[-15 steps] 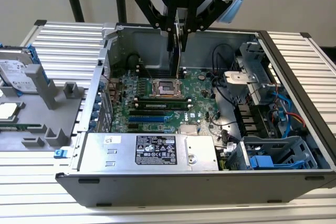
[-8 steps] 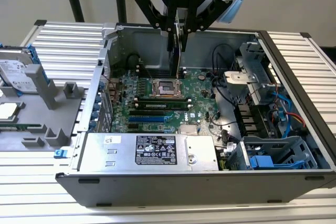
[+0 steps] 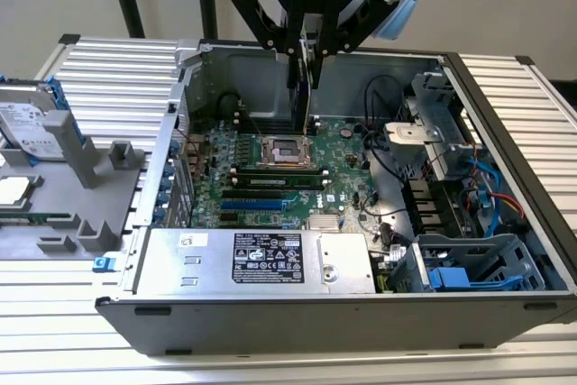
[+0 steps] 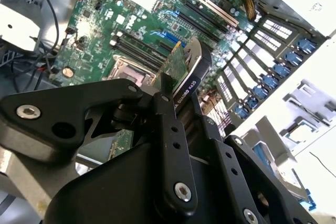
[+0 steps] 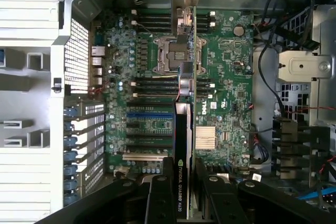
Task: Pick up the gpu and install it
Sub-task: 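Insert the gpu into the slot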
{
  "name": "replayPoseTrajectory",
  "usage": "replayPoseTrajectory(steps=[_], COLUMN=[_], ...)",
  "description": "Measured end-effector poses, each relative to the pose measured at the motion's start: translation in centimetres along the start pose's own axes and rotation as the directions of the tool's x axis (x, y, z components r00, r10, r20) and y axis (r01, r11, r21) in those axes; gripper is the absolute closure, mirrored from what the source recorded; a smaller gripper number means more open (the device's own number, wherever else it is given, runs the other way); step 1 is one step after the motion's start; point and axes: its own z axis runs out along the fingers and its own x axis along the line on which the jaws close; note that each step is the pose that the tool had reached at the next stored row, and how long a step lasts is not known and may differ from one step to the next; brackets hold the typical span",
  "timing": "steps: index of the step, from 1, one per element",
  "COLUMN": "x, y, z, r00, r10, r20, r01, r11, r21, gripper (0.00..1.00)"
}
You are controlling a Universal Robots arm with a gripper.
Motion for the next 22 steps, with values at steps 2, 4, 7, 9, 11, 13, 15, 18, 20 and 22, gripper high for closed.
replayPoseTrajectory(steps=[2, 4, 7, 9, 11, 13, 15, 18, 20, 22], x=[0.0, 0.0, 0.0, 0.0, 0.0, 0.0, 0.0, 0.0, 0.0, 0.0], y=[0.0, 0.0, 0.0, 0.0, 0.0, 0.0, 0.0, 0.0, 0.01, 0.01], z=[0.0, -0.01, -0.02, -0.04, -0.06, -0.07, -0.08, -0.11, -0.12, -0.14], r00=[0.9999, 0.9998, 0.9993, 0.9989, 0.9985, 0.998, 0.9975, 0.9966, 0.996, 0.9953], r10=[-0.01, -0.021, -0.037, -0.046, -0.056, -0.064, -0.071, -0.082, -0.09, -0.097], r20=[-0.0005, -0.001, -0.0015, -0.002, -0.0024, -0.0028, -0.003, -0.0036, -0.0039, -0.0042], r01=[0.01, 0.021, 0.037, 0.046, 0.056, 0.064, 0.071, 0.082, 0.09, 0.097], r11=[0.9999, 0.9998, 0.9993, 0.9989, 0.9985, 0.998, 0.9975, 0.9966, 0.996, 0.9953], r21=[-0.0001, -0.0002, -0.0004, -0.0005, -0.0006, -0.0006, -0.0007, -0.0008, -0.0009, -0.001], gripper=[1.0, 1.0, 1.0, 1.0, 1.0, 1.0, 1.0, 1.0, 1.0, 1.0])
